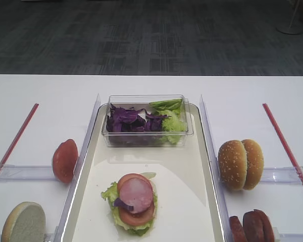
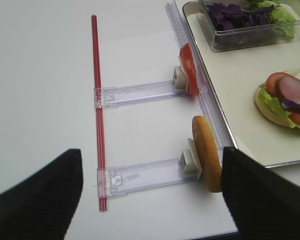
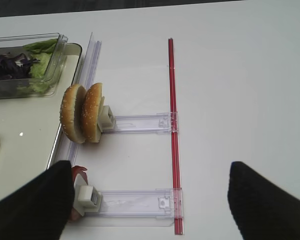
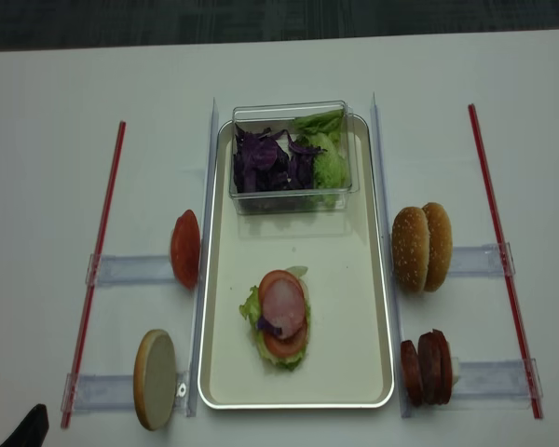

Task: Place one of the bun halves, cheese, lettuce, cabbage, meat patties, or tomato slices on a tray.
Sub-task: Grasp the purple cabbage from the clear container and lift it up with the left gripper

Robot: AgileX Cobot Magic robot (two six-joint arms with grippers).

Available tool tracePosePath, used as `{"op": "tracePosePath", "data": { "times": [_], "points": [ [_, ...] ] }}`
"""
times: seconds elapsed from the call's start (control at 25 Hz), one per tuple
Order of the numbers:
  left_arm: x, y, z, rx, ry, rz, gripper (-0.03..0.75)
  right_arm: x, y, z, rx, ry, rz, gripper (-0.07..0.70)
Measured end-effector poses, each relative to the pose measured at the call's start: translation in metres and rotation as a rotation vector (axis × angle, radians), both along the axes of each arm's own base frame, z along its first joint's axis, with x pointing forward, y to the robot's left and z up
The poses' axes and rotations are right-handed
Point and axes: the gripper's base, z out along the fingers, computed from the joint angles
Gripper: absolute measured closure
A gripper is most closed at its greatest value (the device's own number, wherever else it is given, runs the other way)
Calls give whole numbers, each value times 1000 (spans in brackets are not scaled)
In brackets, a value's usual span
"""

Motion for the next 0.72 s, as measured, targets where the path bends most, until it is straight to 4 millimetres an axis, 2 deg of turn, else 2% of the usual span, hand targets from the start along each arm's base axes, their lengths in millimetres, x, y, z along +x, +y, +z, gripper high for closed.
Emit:
{"op": "tracePosePath", "data": {
  "times": [0.72],
  "points": [
    [0, 0, 0, 0, 0, 0, 177, 0, 0, 0, 0, 0, 0, -8]
  ]
}}
